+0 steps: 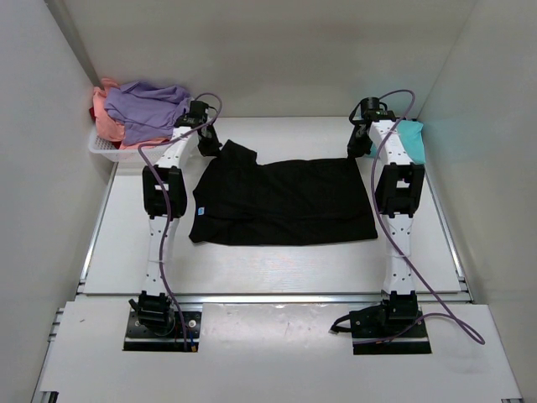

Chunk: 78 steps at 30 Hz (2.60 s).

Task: Fold and stack the t-shirts
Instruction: Grap the side of the flattened tshirt furthest away from the robot with both arms

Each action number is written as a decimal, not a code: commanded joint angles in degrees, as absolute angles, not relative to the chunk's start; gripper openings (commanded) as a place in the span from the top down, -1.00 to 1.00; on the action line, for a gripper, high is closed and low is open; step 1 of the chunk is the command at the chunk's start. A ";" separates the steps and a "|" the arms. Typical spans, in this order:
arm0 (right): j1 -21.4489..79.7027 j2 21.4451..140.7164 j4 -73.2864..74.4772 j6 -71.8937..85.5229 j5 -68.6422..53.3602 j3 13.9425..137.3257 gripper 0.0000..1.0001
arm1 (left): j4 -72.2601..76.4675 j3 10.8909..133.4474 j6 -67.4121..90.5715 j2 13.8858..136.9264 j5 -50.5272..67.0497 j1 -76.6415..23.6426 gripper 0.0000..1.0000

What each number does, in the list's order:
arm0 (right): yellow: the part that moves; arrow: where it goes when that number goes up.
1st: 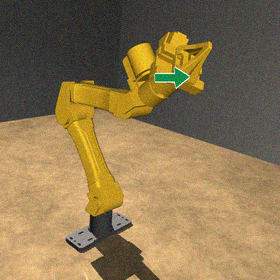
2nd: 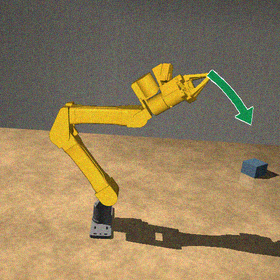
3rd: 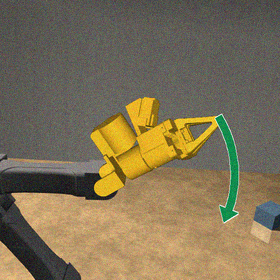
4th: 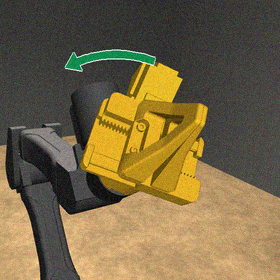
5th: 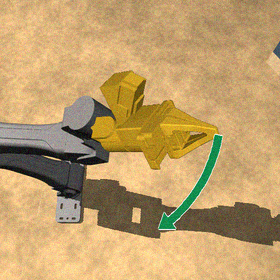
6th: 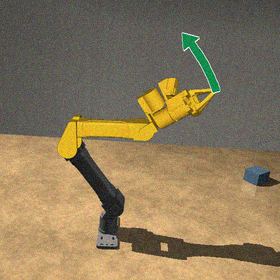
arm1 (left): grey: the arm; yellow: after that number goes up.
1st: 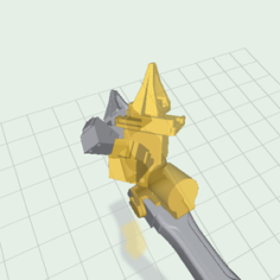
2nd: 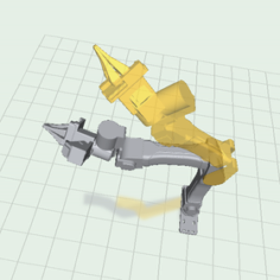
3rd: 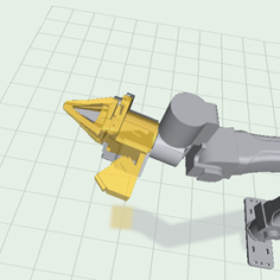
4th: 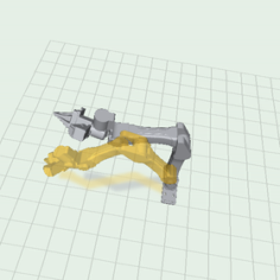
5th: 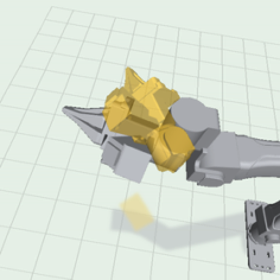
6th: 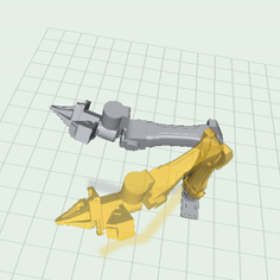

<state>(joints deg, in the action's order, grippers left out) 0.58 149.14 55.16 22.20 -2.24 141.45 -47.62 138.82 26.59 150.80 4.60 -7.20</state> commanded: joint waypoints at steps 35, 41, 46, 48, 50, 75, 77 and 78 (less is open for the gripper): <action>4.22 118.40 49.14 16.34 -2.72 108.66 1.00 | -45.35 118.10 23.91 127.85 8.97 -6.07 0.25; 4.40 115.93 46.67 17.31 -2.46 102.48 1.00 | -46.31 130.86 24.96 138.06 7.04 -6.41 -0.02; 3.52 114.09 43.78 19.85 -4.04 98.80 0.99 | -47.98 134.47 24.26 143.43 2.91 -6.50 -0.09; 3.25 113.55 42.46 20.04 -4.31 97.56 1.00 | -48.08 135.00 24.00 144.48 1.76 -6.42 -0.14; 3.25 113.73 41.92 20.56 -5.09 97.21 1.00 | -48.08 136.14 23.99 145.72 1.06 -6.33 -0.16; -1.83 105.30 34.90 18.99 -6.94 83.43 1.00 | -48.96 127.28 22.77 131.42 1.14 -8.96 1.00; -2.89 104.07 34.28 18.02 -7.99 80.70 1.00 | -48.95 122.54 21.97 128.69 1.15 -9.49 1.00; -3.51 103.45 33.67 17.84 -8.52 79.99 1.00 | -48.52 119.74 21.36 126.76 0.97 -9.23 1.00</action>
<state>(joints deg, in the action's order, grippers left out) -1.52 107.00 37.45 19.22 -7.33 81.87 -49.21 123.74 23.00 135.81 1.45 -8.73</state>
